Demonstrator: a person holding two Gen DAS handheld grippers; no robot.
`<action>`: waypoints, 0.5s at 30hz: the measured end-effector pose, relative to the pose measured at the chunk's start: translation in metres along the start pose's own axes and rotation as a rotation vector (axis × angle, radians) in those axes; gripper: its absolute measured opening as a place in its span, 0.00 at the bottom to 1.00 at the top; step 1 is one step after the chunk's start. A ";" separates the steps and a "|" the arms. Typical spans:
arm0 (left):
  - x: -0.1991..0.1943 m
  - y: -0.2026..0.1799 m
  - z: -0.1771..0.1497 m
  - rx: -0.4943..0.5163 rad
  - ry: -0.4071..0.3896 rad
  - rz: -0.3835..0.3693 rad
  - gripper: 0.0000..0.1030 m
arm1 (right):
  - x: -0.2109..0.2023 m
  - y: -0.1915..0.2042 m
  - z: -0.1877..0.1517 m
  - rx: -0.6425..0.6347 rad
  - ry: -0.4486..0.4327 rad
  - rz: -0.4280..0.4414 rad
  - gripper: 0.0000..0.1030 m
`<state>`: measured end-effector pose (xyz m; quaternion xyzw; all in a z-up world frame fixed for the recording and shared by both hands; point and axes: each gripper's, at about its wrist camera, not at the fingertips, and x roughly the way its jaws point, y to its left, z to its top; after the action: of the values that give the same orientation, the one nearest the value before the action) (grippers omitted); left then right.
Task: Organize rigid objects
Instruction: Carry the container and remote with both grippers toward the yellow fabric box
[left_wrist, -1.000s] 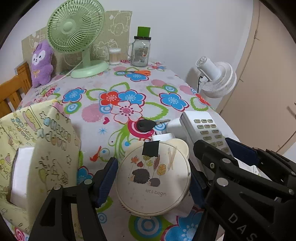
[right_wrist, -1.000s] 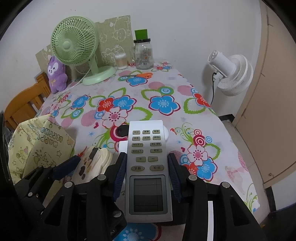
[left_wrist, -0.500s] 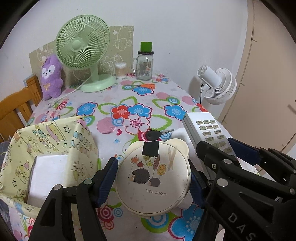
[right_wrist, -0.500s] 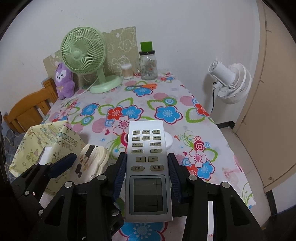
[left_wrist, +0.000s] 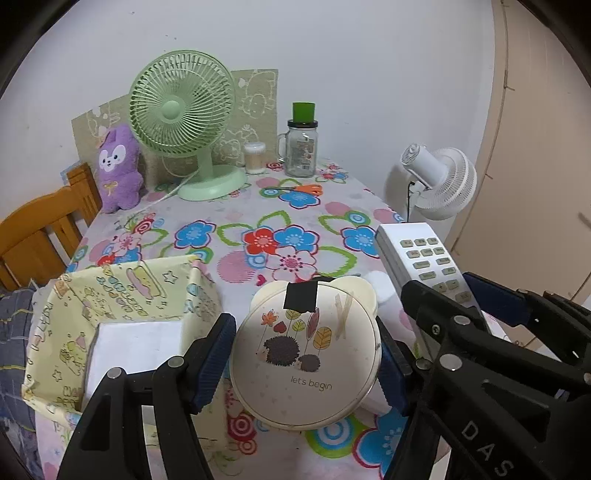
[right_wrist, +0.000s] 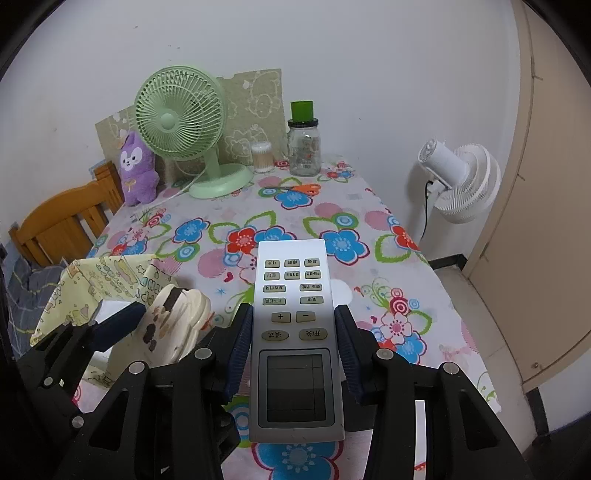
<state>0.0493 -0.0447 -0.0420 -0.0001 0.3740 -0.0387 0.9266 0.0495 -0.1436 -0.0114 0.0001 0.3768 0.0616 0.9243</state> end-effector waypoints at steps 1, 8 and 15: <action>0.000 0.002 0.000 0.002 0.000 0.005 0.71 | 0.000 0.002 0.001 -0.003 -0.001 -0.003 0.46; -0.006 0.017 0.002 -0.001 -0.004 0.024 0.71 | 0.000 0.017 0.006 -0.017 0.001 -0.002 0.46; -0.009 0.035 0.003 -0.005 -0.002 0.048 0.71 | 0.003 0.039 0.012 -0.042 0.007 -0.001 0.46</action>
<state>0.0475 -0.0089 -0.0351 0.0066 0.3731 -0.0154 0.9276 0.0549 -0.1040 -0.0030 -0.0195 0.3785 0.0691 0.9228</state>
